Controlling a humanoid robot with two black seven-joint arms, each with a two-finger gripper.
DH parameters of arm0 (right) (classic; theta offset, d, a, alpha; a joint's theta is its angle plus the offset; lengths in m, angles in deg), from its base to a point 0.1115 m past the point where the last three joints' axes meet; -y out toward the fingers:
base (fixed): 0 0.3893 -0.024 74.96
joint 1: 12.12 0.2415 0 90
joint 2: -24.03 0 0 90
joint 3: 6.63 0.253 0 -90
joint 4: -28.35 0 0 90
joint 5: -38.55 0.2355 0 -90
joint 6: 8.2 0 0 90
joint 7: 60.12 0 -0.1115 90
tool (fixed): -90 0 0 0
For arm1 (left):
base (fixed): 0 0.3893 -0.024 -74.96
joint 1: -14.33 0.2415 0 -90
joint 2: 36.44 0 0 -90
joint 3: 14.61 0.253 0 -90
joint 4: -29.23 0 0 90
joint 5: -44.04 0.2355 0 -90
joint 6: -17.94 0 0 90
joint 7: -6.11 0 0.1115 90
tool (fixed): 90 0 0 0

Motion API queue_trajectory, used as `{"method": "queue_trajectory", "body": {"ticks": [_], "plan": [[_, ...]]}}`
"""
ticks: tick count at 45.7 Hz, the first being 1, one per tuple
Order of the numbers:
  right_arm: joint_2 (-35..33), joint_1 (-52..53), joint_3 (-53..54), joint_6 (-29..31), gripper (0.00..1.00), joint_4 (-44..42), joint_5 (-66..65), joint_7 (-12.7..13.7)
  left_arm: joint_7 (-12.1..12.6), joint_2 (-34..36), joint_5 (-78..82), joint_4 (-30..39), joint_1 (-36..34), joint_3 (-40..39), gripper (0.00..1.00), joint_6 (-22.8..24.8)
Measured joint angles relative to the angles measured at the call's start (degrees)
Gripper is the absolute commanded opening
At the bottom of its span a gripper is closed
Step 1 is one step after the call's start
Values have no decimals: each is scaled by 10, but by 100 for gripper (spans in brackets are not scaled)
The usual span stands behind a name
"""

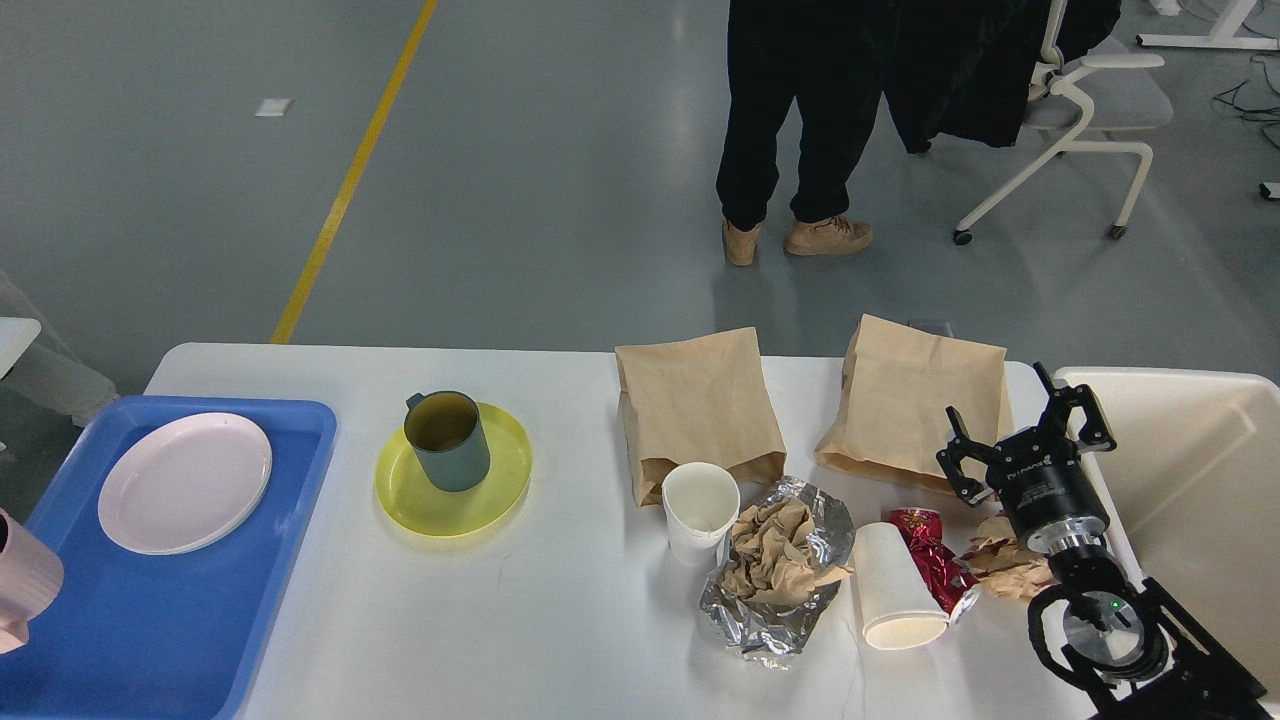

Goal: Tidy desktop
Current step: 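Carry the pink mug onto the blue tray corner and release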

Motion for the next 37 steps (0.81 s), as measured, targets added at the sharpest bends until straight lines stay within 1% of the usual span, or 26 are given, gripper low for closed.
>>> {"method": "queue_trajectory", "body": {"ticks": [7, 13, 17, 23, 37], "plan": [[0, 0, 0, 0, 100, -1, 0, 0, -12, -35, 7, -82, 87, -42, 0, -7], [0, 0, 0, 0, 100, -1, 0, 0, -14, -61, 17, -114, 130, -48, 0, -50], [0, 0, 0, 0, 100, -1, 0, 0, -12, -71, 19, -117, 140, -49, 0, -63], [0, 0, 0, 0, 100, -1, 0, 0, -11, -73, 18, -118, 143, -50, 0, -52], [0, 0, 0, 0, 100, -1, 0, 0, -10, -73, 14, -113, 145, -62, 0, -46]]}}
